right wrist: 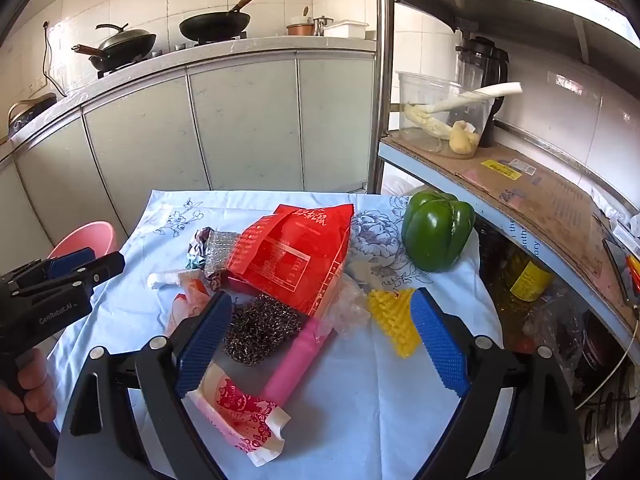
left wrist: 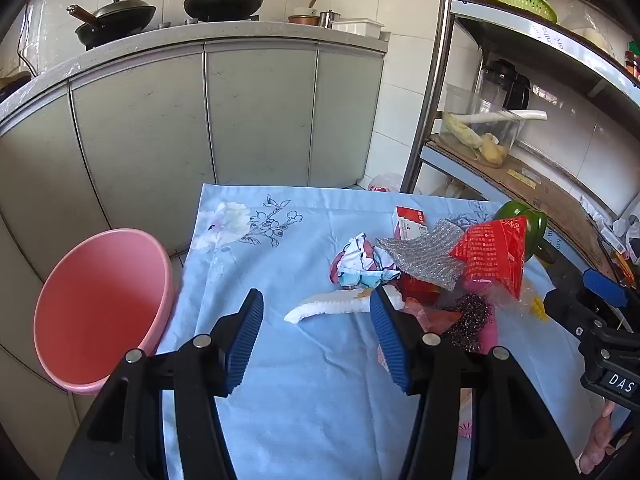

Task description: Collect trash

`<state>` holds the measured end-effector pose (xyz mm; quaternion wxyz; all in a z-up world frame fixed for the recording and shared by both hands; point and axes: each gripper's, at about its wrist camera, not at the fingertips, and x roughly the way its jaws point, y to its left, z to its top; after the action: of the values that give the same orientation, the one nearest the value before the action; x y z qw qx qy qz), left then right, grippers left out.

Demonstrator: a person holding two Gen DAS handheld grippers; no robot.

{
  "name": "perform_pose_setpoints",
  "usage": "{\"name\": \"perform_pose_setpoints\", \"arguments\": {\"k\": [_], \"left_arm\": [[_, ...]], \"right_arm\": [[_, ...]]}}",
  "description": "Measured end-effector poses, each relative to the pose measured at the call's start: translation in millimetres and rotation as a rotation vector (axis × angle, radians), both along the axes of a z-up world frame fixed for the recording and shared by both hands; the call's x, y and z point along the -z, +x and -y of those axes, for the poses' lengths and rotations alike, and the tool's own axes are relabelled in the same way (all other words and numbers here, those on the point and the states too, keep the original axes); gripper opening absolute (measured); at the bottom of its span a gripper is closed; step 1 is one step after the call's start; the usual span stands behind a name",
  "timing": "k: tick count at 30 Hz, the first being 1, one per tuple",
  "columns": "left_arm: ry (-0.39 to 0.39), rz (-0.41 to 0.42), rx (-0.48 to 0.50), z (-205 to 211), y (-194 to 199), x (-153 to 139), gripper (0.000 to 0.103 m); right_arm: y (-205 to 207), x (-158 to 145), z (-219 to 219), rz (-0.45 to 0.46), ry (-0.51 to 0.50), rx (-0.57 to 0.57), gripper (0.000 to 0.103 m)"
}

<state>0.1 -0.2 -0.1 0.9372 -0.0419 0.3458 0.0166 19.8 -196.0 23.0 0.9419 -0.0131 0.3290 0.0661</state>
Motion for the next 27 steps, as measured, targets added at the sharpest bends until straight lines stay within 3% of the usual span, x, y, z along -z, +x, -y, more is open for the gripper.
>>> {"name": "perform_pose_setpoints", "arguments": {"k": [27], "left_arm": [[0.001, 0.001, -0.002, 2.3, -2.4, 2.9, 0.055]], "right_arm": [[-0.2, 1.5, -3.0, -0.004, -0.006, -0.006, 0.091]]}}
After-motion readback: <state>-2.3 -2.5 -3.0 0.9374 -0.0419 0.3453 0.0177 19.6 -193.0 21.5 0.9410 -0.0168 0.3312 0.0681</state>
